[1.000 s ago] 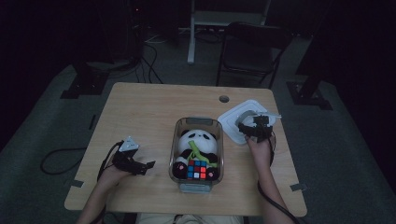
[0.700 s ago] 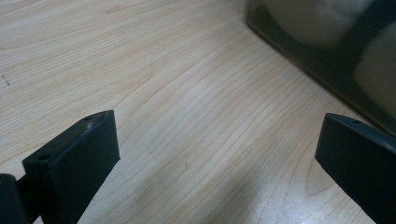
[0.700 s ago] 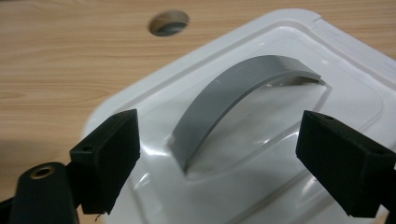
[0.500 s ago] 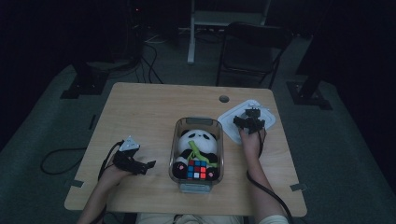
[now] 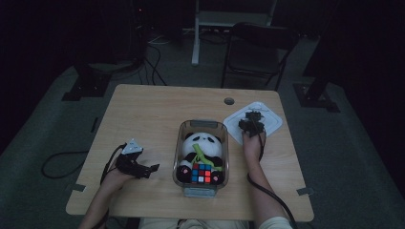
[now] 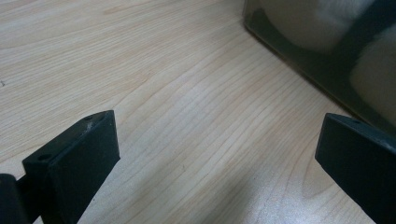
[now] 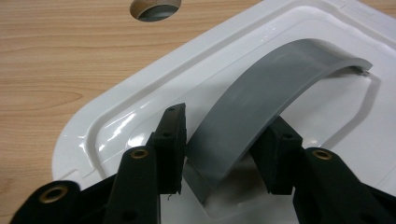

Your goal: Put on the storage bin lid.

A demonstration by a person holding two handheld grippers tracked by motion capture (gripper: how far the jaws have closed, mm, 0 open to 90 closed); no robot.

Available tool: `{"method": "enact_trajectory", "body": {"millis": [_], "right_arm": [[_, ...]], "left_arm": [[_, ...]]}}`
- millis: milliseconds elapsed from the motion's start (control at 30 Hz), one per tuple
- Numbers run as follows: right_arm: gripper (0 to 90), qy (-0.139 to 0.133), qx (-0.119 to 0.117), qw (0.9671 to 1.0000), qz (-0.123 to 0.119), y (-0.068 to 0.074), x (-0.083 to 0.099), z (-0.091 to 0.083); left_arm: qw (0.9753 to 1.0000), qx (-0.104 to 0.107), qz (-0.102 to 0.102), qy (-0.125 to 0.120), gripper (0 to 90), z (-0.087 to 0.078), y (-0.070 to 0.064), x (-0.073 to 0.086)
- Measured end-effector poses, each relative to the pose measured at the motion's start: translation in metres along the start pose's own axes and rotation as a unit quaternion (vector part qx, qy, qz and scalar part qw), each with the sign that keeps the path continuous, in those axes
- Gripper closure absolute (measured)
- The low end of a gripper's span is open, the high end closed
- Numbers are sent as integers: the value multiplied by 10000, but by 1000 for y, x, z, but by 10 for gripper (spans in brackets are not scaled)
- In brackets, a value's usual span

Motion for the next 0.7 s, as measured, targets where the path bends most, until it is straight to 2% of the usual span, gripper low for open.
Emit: {"method": "enact_trajectory", "body": {"millis": [167,300,400,467,533,567,700], "right_arm": [[628,30,-276,9995,117,-5,-1,-4],[682,4,-646,9976,230,-11,-1,-13],[702,11,-834,9964,142,-12,0,-21],[714,46,-1081,9940,146,-15,3,-27],[720,107,-1359,9907,36,-18,8,-32],[720,191,-1579,9873,-19,-20,11,-35],[717,363,-1945,9799,-260,-27,22,-43]], "left_arm": [[10000,11,-1,-10,5,0,-1,0],[10000,20,23,-10,5,0,-1,-1],[10000,18,7,-2,4,0,-1,-1],[10000,13,22,3,4,0,-1,-1],[10000,23,10,-9,4,0,-1,-1],[10000,18,15,-3,4,0,-1,-1],[10000,17,12,3,4,0,-2,-1]]}}
Point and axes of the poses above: each handheld gripper's, and its own axes: z roughly forward along the jaws, x roughly out of its underside, y roughly to its left, the point moved 2 cm from there along z, roughly forward along the jaws
